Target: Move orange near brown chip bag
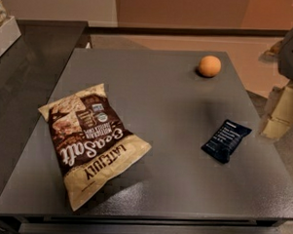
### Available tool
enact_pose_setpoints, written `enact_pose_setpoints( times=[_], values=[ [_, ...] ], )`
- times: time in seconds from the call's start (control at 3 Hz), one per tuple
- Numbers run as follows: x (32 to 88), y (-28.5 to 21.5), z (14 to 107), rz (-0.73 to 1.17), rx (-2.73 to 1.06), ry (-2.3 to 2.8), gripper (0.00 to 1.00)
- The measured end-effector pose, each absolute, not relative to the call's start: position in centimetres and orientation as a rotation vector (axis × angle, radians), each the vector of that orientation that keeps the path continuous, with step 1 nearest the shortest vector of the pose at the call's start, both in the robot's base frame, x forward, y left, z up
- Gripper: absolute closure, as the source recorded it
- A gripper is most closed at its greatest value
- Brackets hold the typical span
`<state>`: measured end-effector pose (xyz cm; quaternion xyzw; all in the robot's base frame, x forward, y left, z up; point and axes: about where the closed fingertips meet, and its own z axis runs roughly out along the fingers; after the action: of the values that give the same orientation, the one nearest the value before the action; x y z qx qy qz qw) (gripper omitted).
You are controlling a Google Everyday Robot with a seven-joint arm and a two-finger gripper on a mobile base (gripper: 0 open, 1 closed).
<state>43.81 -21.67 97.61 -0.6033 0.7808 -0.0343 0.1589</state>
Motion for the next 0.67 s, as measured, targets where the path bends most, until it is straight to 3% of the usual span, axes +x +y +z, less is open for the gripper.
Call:
enact_pose_setpoints(
  times=[0.67],
  values=[
    [46.3,-21.5,97.6,-0.061,-1.689,2.217,0.0]
  ],
)
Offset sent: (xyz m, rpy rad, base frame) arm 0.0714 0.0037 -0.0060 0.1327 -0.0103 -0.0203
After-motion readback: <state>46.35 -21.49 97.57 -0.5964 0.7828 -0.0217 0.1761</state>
